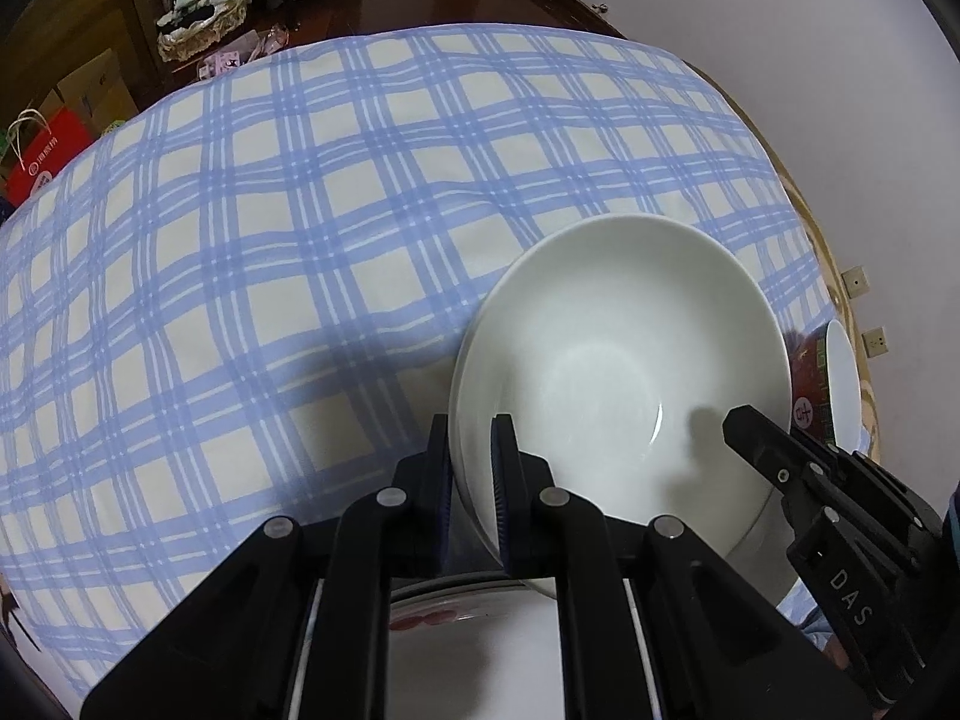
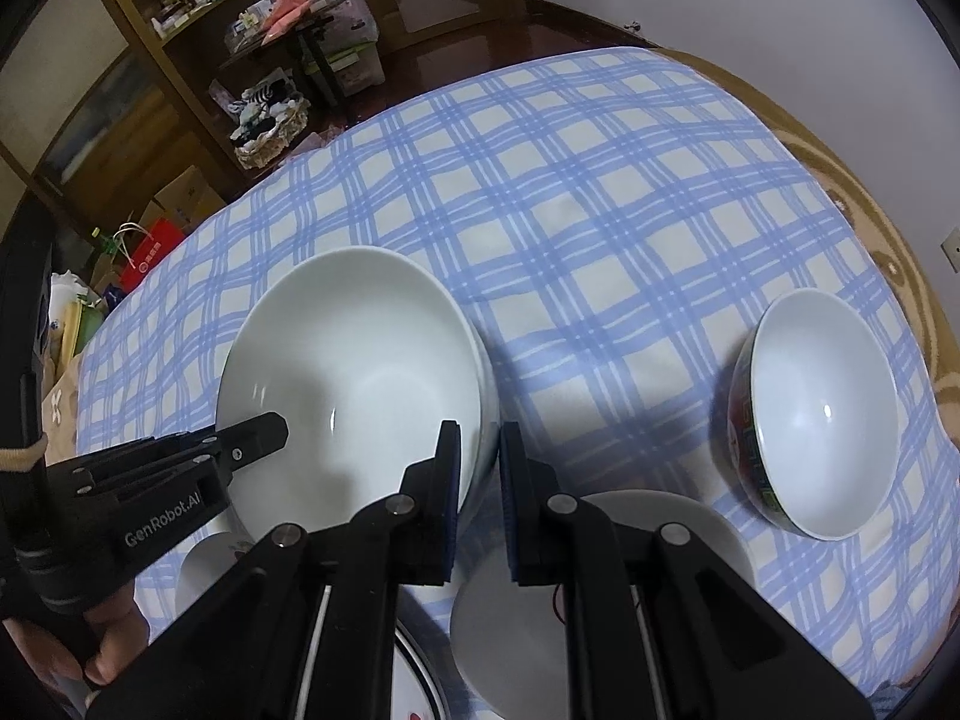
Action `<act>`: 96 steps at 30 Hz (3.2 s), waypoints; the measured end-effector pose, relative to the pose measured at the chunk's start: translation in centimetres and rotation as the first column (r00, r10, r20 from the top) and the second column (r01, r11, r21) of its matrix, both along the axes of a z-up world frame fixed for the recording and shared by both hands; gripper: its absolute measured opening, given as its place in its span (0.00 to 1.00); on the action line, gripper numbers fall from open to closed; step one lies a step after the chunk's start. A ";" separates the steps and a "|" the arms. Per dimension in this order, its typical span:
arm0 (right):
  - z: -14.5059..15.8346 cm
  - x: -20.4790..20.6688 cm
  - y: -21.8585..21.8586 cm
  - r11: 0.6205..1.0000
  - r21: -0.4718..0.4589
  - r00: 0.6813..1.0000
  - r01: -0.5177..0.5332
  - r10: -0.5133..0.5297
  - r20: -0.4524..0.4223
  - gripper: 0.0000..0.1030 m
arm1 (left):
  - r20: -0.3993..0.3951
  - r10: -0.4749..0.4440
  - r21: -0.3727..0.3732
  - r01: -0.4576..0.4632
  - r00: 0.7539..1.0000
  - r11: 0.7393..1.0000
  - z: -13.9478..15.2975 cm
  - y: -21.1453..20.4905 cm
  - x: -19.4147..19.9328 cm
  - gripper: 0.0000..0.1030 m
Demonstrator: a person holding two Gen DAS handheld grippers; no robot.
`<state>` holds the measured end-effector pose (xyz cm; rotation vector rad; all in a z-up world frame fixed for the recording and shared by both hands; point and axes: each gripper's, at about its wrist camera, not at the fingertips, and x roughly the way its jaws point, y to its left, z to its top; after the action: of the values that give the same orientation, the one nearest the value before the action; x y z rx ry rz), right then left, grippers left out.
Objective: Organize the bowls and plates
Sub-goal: 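Carry the white bowl with both grippers and lower it into another white bowl, then open both grippers and release the stacked white bowl, then move both grippers toward the white bowl with the red character print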
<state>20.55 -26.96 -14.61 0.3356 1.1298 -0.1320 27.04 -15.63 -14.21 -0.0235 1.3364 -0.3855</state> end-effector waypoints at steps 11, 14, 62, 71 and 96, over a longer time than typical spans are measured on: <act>1.5 -1.5 -0.8 1.000 0.030 0.999 0.001 -0.003 0.051 0.14 | 0.047 -0.010 0.016 0.010 0.999 1.000 1.5 0.4 -1.0 0.23; 2.7 -2.2 -1.4 1.000 0.020 0.998 0.013 -0.014 0.065 0.15 | 0.068 -0.019 0.027 0.017 0.997 0.999 2.6 0.8 -1.6 0.28; 5.2 -15.2 -7.0 0.989 -0.043 0.979 0.140 -0.132 0.153 0.89 | 0.294 -0.124 0.117 0.093 0.948 0.989 5.4 -6.4 -14.0 0.80; 3.8 -14.8 -7.6 0.989 -0.044 0.983 0.139 -0.132 0.130 0.89 | 0.232 -0.130 0.145 0.098 0.964 0.985 3.4 -7.1 -13.3 0.80; 0.3 -13.1 -9.7 0.982 0.095 0.984 0.165 -0.171 0.055 0.72 | 0.171 -0.135 0.155 0.108 0.976 0.982 0.5 -8.2 -11.9 0.80</act>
<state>7.48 -36.68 -14.35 0.5131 1.0462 -0.2183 15.18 -23.87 -13.70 0.2112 1.1860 -0.3841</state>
